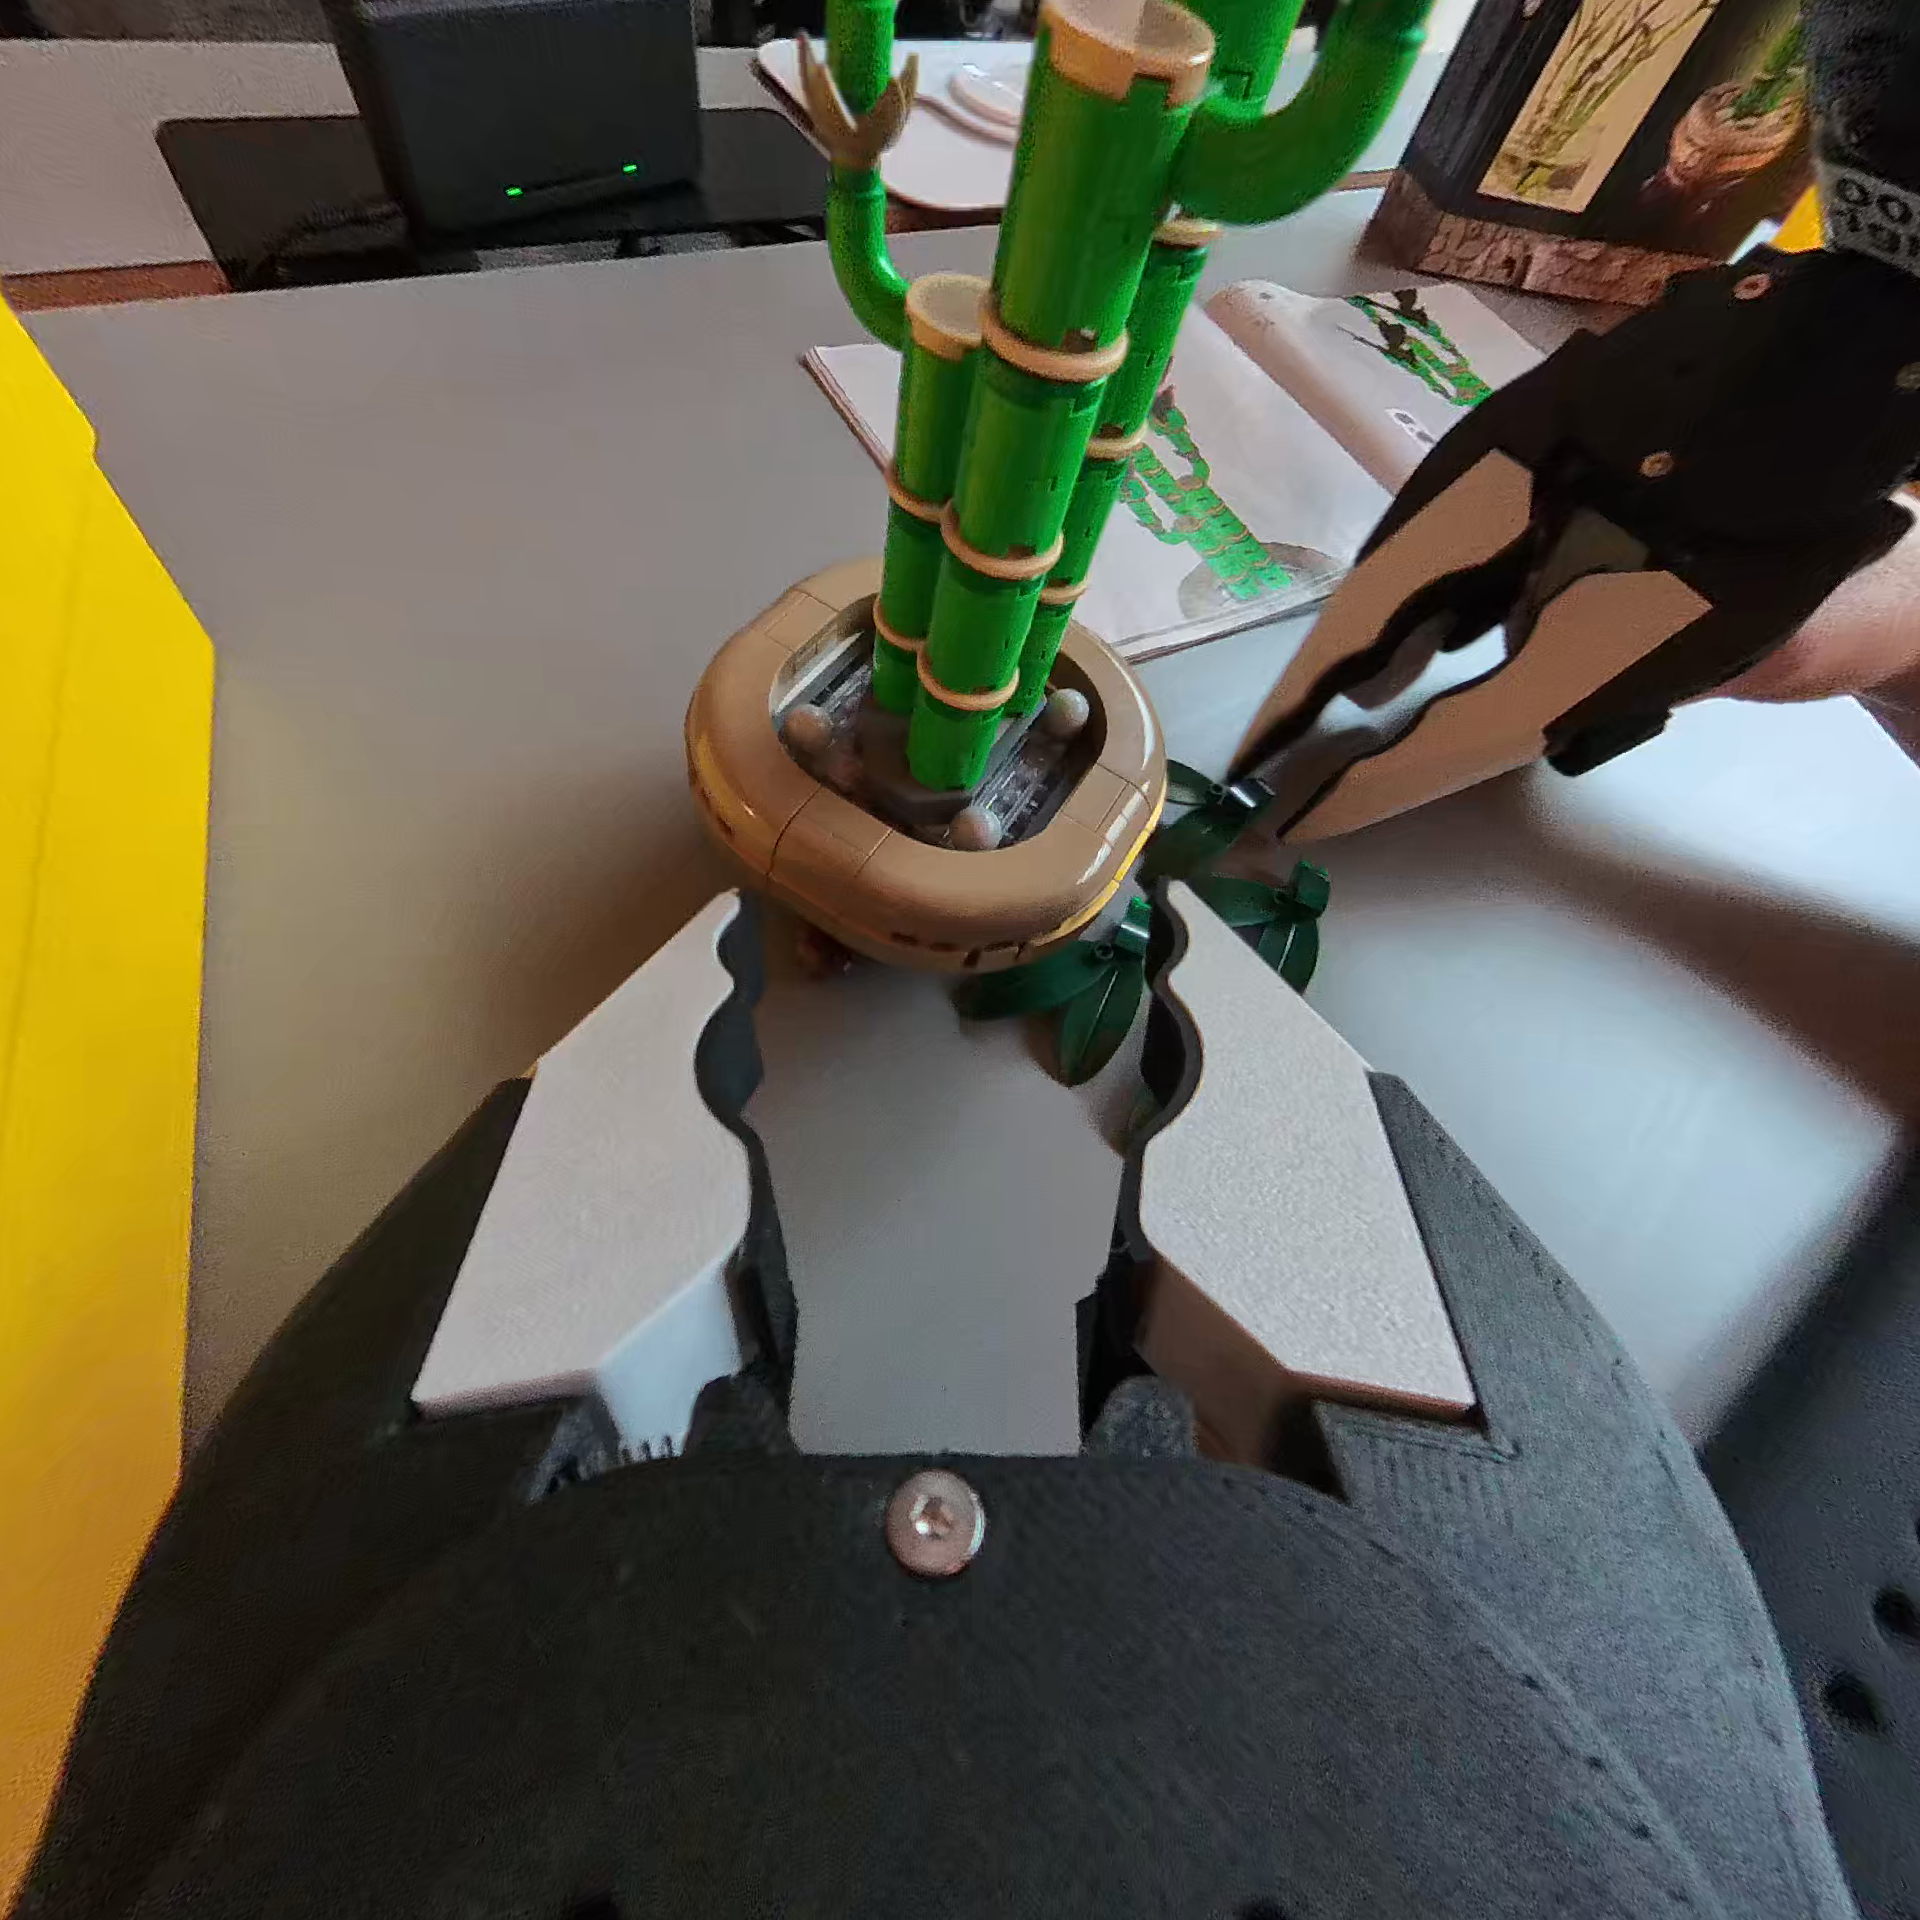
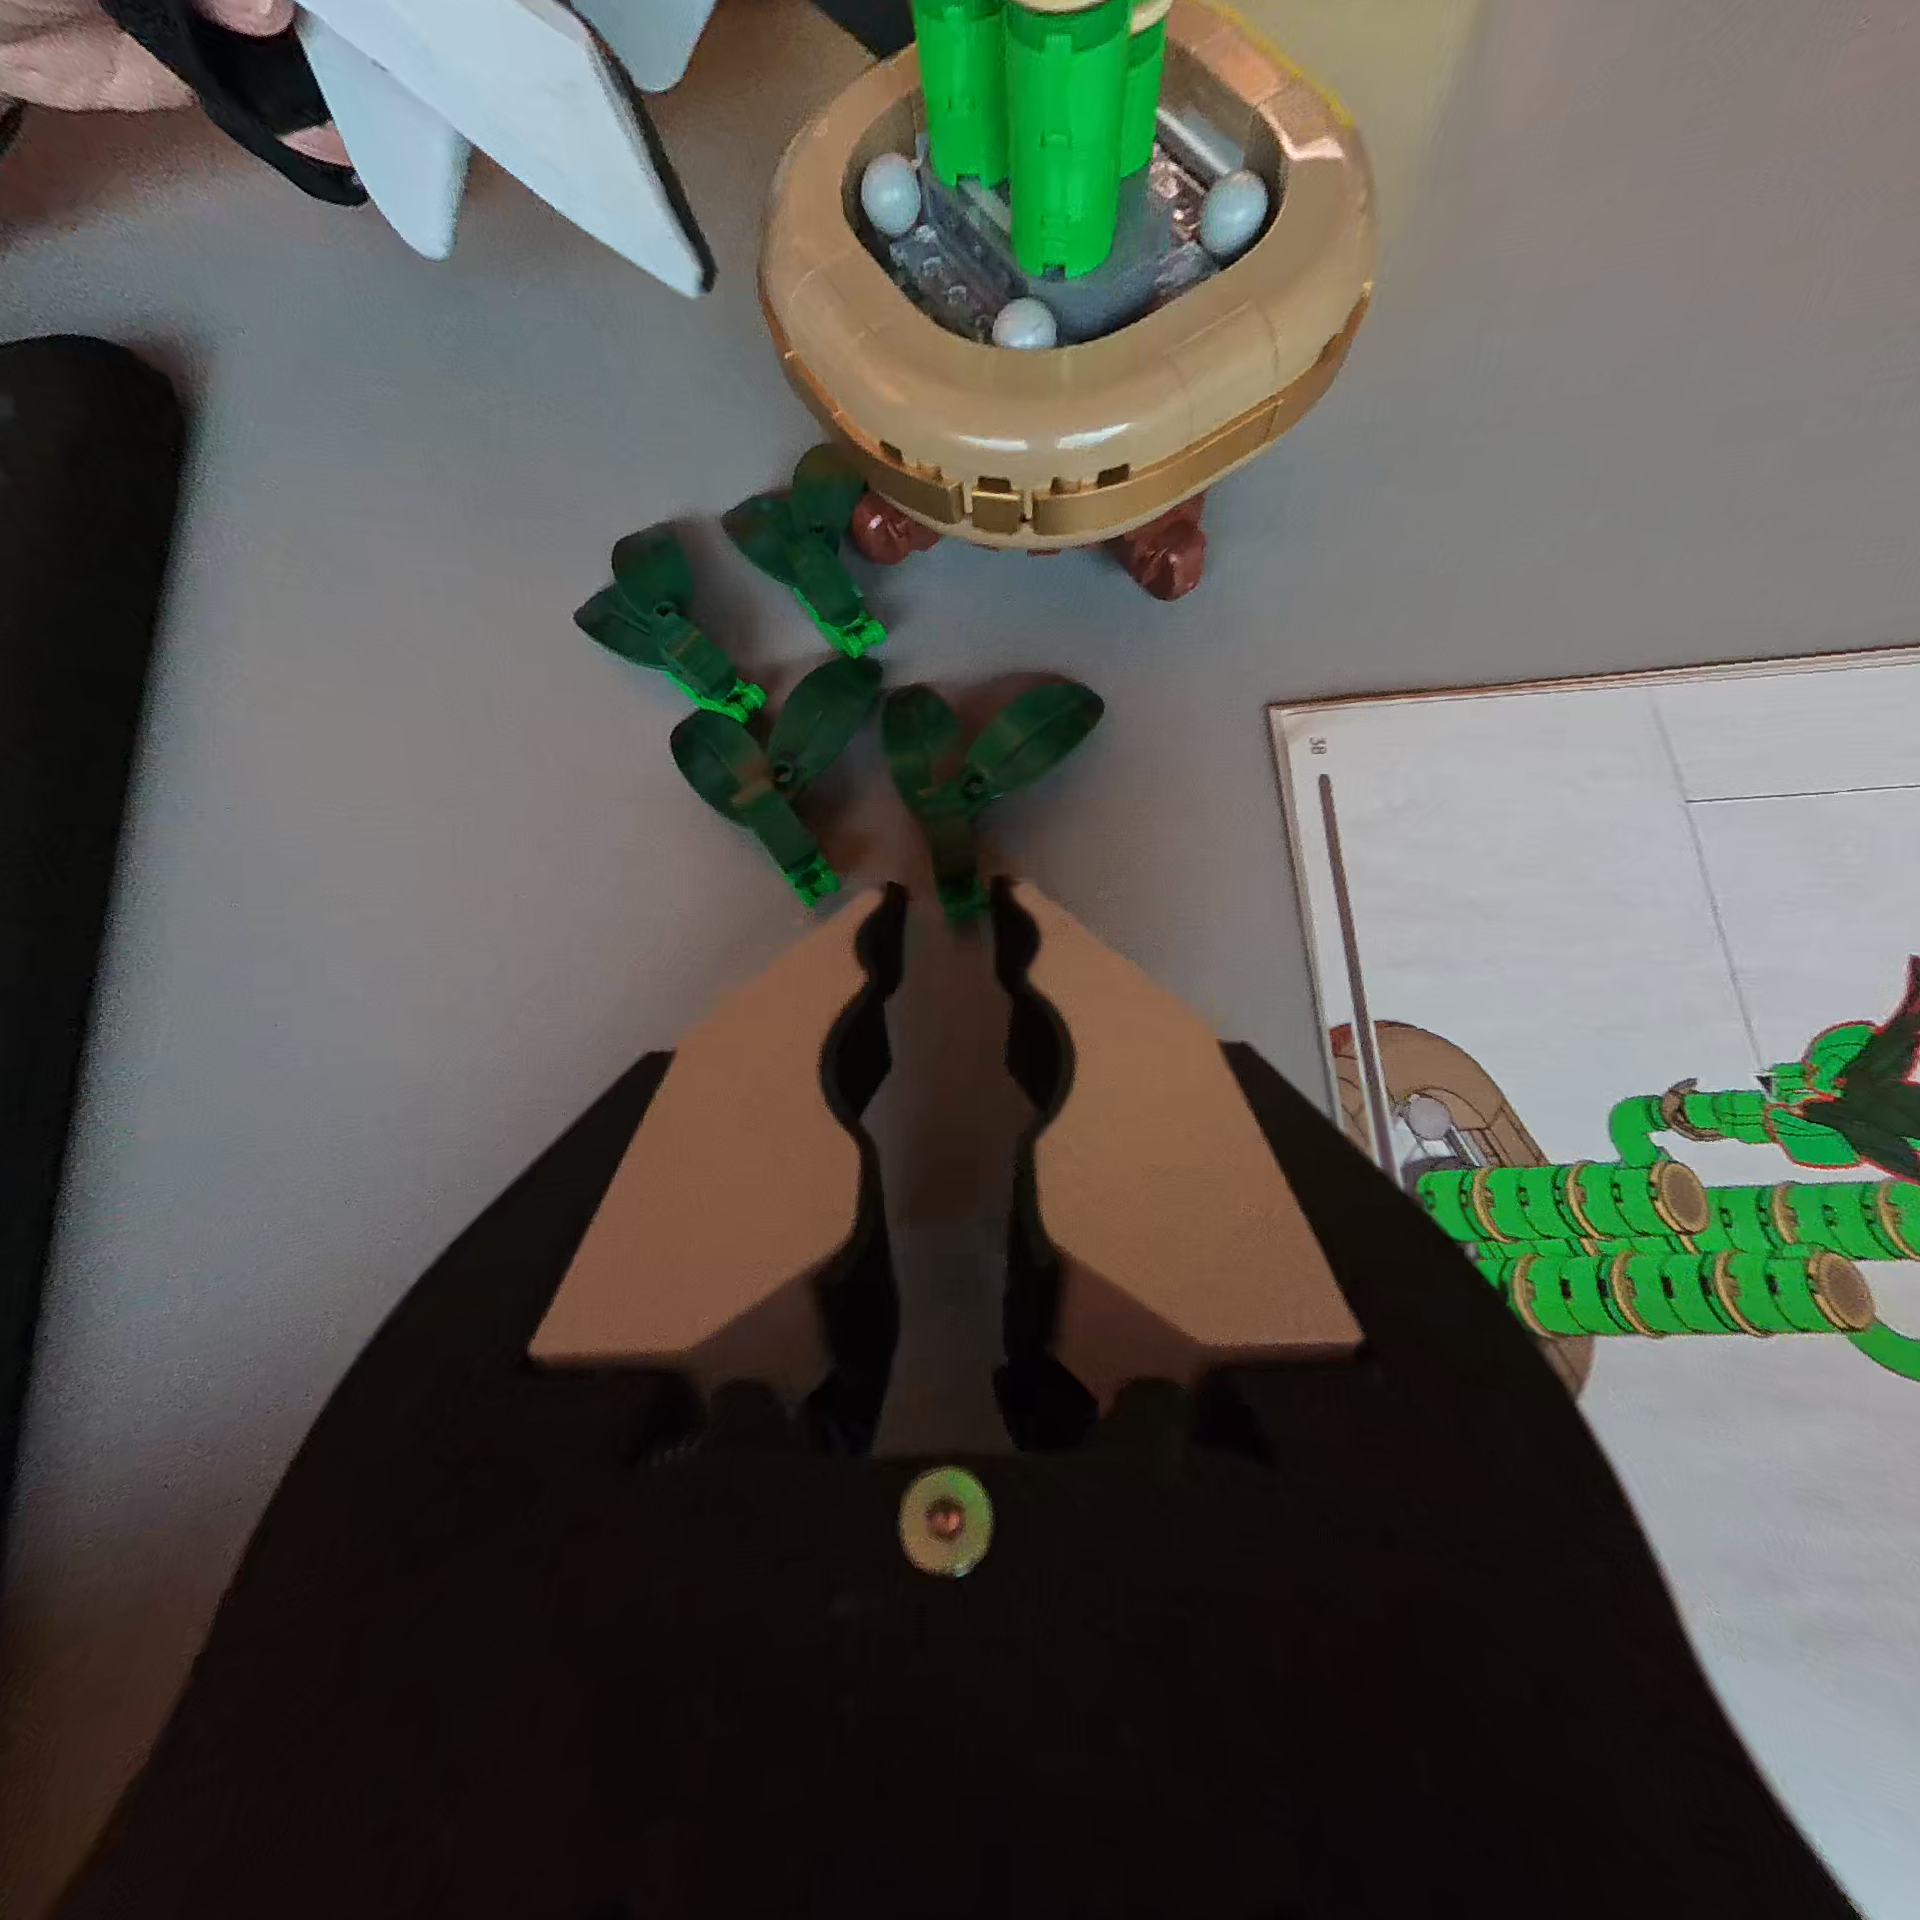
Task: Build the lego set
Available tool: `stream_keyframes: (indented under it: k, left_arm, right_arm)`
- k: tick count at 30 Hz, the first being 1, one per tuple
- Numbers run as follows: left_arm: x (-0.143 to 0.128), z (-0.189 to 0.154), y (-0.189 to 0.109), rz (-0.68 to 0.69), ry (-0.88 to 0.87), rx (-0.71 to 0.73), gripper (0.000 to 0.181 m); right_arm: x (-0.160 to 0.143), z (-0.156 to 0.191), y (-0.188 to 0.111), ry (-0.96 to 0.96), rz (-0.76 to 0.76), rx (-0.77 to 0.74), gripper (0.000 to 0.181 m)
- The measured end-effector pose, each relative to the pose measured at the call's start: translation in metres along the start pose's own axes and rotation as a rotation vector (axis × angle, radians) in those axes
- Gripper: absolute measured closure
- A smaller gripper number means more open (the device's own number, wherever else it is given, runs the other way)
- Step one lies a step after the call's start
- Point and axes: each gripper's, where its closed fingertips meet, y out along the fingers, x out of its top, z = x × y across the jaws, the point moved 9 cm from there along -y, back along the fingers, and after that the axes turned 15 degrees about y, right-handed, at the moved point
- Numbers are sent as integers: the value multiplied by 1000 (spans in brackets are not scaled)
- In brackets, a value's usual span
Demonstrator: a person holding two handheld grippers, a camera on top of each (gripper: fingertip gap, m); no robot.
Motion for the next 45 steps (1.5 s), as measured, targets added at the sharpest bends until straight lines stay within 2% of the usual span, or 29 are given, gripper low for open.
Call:
stream_keyframes:
  k: [1, 3, 9, 13, 15, 17, 21, 26, 30, 34, 36, 45]
  left_arm:
    - [0, -1, 3, 8, 1, 14, 106]
    - [-1, -4, 9, 29, 8, 35, 102]
    - [-7, 7, 4, 28, -28, 87, 108]
    - [-13, 18, -6, 6, -72, 144, 122]
    - [-11, 14, -6, -40, -99, 108, 116]
    - [-7, 9, -1, -76, -111, 97, 102]
    - [5, 0, 16, -49, -63, 174, 81]
    - [11, 0, 30, 35, 58, 245, 85]
    - [12, 4, 31, 42, 89, 191, 86]
    - [12, 6, 32, 13, 176, 14, 86]
    - [12, 8, 32, 3, 198, -29, 87]
    - [7, 6, 32, -8, 90, -11, 87]
  right_arm:
    - [0, 0, 0, -2, 1, 5, 174]
    - [0, 1, -2, -7, 0, 8, 175]
    - [-3, 1, -7, -7, -21, 17, 175]
    - [-1, -1, -10, 0, -46, 28, 175]
    - [0, -2, -11, 1, -56, 27, 175]
    - [1, -3, -11, 1, -62, 21, 175]
    - [0, -2, -13, 1, -68, 15, 175]
    - [0, -2, -16, -5, -74, 6, 175]
    - [2, -3, -20, -4, -89, 9, 175]
    - [2, -4, -24, -6, -102, 15, 175]
    - [2, -4, -26, -3, -106, 13, 175]
    - [5, -7, -40, 28, -174, -17, 175]
